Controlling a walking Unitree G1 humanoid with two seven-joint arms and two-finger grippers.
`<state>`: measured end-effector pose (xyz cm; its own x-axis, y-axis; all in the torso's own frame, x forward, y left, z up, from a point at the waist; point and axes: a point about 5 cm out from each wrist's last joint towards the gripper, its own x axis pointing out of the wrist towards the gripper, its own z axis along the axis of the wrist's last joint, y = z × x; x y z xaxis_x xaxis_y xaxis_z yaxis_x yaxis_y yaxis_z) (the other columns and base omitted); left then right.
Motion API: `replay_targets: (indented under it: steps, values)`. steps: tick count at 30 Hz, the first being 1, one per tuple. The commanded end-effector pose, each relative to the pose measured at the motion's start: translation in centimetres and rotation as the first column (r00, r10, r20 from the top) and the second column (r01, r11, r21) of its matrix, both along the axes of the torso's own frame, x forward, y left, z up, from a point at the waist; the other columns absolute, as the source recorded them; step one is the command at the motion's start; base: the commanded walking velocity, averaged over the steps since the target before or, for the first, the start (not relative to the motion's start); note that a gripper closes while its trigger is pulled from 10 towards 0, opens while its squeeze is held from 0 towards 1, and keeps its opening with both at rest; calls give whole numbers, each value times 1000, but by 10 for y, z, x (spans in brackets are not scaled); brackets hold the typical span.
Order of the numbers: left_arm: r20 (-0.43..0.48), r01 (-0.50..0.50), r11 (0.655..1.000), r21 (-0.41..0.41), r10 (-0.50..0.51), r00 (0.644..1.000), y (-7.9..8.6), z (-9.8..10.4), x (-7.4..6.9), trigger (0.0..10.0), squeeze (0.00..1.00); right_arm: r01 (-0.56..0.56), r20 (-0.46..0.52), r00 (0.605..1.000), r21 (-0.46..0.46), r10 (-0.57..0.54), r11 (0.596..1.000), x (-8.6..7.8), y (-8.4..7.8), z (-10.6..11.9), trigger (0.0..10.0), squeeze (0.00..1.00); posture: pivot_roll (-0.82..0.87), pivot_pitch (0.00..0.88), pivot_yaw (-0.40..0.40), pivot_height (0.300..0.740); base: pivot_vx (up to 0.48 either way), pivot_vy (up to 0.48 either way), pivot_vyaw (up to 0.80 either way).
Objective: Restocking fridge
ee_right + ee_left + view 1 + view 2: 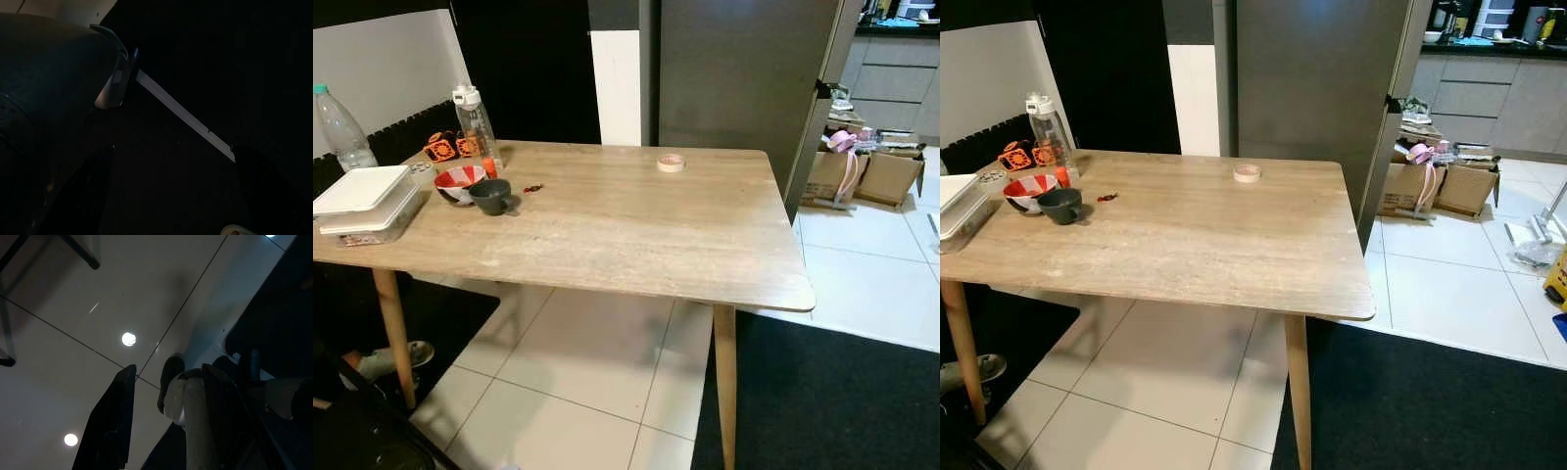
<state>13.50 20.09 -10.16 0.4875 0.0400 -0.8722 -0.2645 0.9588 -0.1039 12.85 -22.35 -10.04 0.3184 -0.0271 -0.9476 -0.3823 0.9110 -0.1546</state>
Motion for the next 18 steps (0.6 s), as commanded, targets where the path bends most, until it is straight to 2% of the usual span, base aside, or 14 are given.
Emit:
replay_targets:
  steps: [1, 18]
  values:
    - [-13, 4, 1000, 23, -4, 1000, 8, 0, -2, 10000, 0, 28, 11, 1000, 20, -28, 999, 0, 2, 0, 10000, 0, -58, 0, 32, 740, 0, 0, 0]
    - [-10, -18, 1000, 21, 18, 1000, 10, 1, -1, 10000, 0, 31, 16, 999, 35, -31, 999, 2, 1, 1, 10000, 0, -42, 0, 25, 740, 0, 0, 0]
